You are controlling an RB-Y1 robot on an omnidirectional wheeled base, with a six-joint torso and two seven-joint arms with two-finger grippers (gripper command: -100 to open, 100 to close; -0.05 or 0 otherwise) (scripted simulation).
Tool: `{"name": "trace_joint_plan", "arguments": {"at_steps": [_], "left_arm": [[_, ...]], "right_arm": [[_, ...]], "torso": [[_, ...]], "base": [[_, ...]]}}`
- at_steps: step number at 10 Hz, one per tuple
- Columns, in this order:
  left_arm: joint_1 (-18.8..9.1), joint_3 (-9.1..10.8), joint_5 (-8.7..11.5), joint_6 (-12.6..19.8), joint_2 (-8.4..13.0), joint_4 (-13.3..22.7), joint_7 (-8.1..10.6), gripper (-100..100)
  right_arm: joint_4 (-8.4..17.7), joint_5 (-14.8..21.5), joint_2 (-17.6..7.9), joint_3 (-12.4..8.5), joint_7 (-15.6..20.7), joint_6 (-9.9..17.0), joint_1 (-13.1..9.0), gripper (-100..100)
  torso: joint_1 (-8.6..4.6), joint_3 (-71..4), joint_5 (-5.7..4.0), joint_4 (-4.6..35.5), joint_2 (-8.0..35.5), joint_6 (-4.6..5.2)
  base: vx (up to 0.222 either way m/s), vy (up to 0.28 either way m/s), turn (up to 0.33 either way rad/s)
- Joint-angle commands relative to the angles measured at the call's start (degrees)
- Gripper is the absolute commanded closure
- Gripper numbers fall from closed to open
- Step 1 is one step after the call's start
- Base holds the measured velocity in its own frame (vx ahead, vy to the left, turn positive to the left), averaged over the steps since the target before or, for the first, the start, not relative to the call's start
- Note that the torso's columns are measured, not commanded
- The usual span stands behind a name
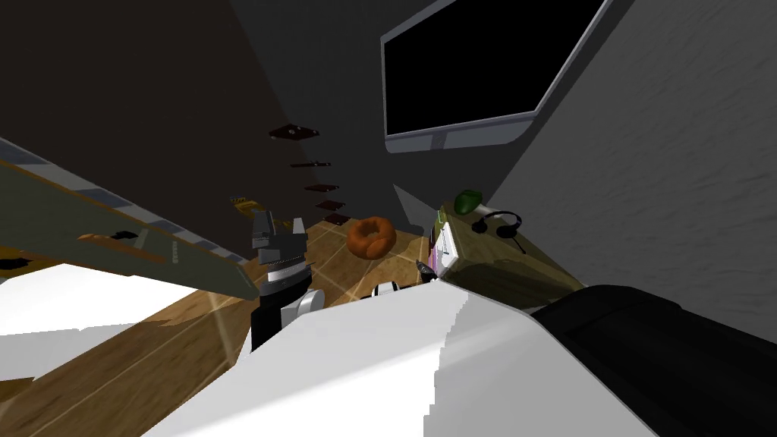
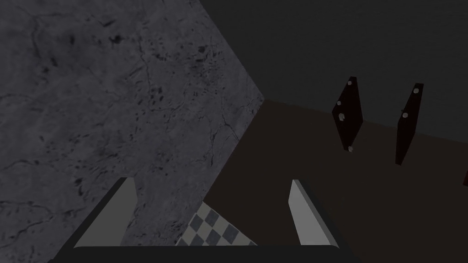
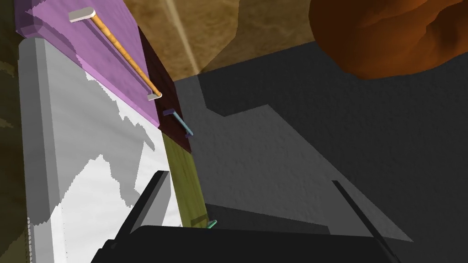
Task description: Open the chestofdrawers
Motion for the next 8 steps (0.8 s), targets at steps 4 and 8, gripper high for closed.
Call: {"name": "trace_joint_plan", "arguments": {"at_steps": [4, 8], "left_arm": [[0.00, 0.00, 0.00, 0.00, 0.00, 0.00, 0.00, 0], [0.00, 0.00, 0.00, 0.00, 0.00, 0.00, 0.00, 0]], "right_arm": [[6.75, 6.20, -0.11, 1.94, 0.35, 7.93, -1.28, -100], [12.38, 12.13, -0.08, 3.74, 0.54, 14.62, -2.50, -100]], "torso": [[0.06, 0.03, 0.01, 0.01, 0.07, 0.01], [0.03, 0.01, 0.01, 0.00, 0.03, 0.03]], "base": [[0.021, -0.024, 0.168], [0.015, -0.036, 0.177]]}}
